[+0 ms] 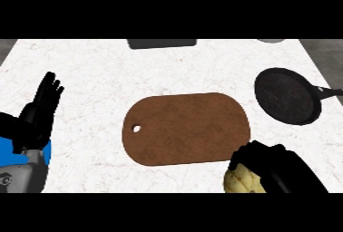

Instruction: Pick the squash from the cutting board and place it in the pan

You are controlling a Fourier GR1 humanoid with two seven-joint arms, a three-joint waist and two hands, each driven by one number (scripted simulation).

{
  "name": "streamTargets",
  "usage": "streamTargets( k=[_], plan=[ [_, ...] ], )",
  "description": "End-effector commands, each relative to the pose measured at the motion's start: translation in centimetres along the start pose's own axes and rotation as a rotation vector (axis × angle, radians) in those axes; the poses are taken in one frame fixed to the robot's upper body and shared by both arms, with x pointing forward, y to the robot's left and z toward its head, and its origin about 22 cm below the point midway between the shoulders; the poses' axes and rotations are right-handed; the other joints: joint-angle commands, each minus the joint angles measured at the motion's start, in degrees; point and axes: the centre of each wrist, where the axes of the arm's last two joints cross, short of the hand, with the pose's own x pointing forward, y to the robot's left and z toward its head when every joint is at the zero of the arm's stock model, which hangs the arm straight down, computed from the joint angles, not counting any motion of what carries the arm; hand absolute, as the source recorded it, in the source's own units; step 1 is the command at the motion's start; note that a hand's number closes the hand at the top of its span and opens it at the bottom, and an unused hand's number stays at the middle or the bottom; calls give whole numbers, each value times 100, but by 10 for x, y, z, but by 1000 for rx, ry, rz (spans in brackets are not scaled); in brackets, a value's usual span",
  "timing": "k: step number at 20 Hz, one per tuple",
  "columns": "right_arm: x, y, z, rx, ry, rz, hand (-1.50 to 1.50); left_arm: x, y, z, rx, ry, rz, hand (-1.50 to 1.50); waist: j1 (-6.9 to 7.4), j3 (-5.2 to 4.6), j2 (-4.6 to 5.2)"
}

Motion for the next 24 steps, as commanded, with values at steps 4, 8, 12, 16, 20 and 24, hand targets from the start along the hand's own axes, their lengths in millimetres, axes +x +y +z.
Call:
streamTargets(
  k=[4, 8, 12, 16, 20, 24],
  plan=[
    [-24, -44, 39, -208, 100, -209, 150, -5, -16, -2, -44, -20, 8, 0, 346, -7, 95],
    [-69, -48, 27, -267, 185, -337, 150, 11, -14, -13, -65, -25, 7, 0, 410, -5, 105],
    [-129, -77, 12, -318, 225, -285, 150, 9, -29, -16, -71, -23, 20, 0, 451, -7, 106],
    [-188, -87, -13, -358, 284, -251, 150, 11, -29, -25, -96, -54, 5, 0, 528, -5, 134],
    [-228, -72, -31, -365, 319, -92, 150, 14, -32, -21, -109, -53, 13, 0, 652, 2, 164],
    [-266, -67, -39, -388, 358, -33, 150, -1, -38, -12, -99, -42, 17, 0, 640, 0, 161]
  ],
)
